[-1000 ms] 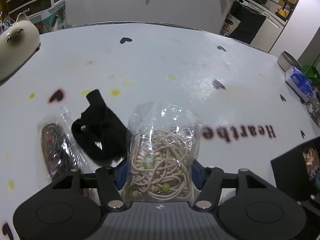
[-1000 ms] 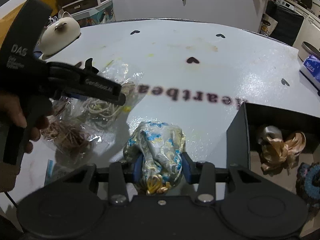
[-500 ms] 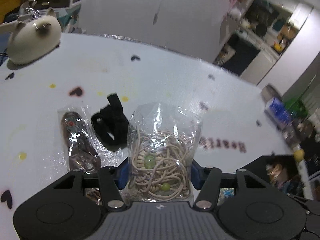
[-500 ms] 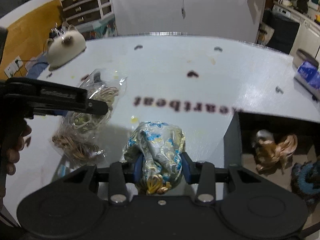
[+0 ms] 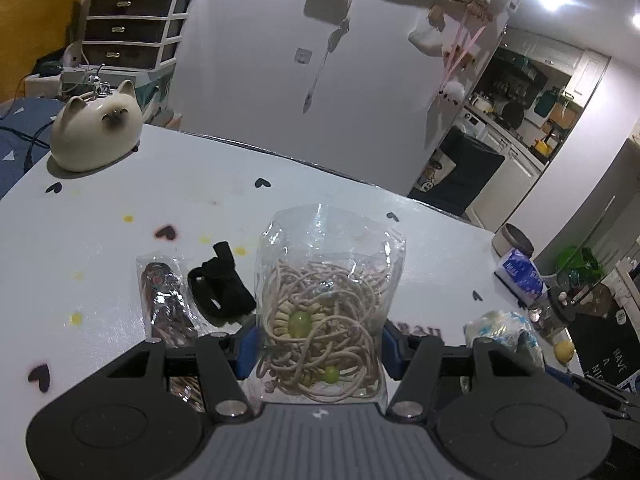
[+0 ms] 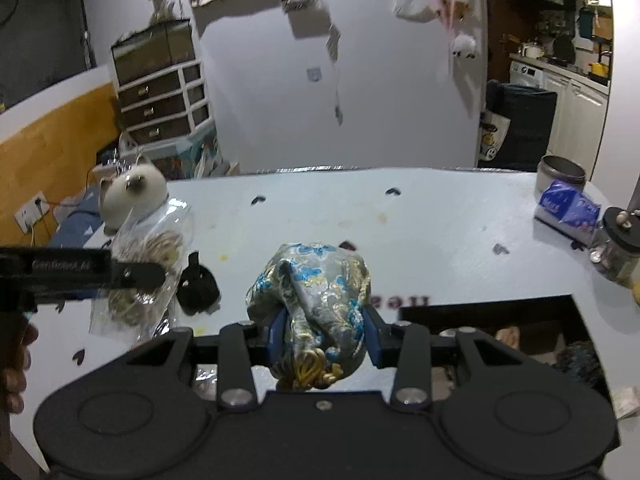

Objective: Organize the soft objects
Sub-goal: 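Carry the pouch and the cord bag over the black box with both grippers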

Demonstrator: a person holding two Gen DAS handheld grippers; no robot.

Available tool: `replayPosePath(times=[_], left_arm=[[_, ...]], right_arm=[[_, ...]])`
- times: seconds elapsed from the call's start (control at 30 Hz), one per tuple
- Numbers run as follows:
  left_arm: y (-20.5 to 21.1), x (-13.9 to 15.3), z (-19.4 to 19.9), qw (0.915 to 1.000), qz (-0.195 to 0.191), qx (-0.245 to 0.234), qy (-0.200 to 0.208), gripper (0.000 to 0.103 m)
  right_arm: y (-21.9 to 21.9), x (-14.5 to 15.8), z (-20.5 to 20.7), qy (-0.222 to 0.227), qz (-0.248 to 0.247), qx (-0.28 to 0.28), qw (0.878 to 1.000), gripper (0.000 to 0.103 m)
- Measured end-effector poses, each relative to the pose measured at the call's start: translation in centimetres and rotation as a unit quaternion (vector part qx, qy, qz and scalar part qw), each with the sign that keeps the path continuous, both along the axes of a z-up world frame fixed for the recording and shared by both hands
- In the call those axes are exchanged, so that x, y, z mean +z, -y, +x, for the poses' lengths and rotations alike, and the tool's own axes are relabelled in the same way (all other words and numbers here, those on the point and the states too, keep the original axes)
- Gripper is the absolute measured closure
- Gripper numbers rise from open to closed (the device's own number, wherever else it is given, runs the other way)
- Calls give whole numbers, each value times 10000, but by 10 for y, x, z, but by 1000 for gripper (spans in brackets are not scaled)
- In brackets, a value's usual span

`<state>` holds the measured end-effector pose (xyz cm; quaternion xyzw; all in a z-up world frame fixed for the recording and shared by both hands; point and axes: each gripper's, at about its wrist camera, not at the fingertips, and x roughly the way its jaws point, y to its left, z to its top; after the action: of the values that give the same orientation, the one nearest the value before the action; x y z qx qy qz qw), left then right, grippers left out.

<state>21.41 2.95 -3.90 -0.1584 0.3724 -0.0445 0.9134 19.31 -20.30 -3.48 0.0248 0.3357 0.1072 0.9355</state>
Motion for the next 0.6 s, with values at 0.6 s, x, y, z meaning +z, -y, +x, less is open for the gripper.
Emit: replayPosePath(times=[0.6], left_arm=[[127, 13, -32, 9995, -156, -291, 0, 44]], right_arm=[[146, 2, -21, -368, 592, -58, 9976, 62]])
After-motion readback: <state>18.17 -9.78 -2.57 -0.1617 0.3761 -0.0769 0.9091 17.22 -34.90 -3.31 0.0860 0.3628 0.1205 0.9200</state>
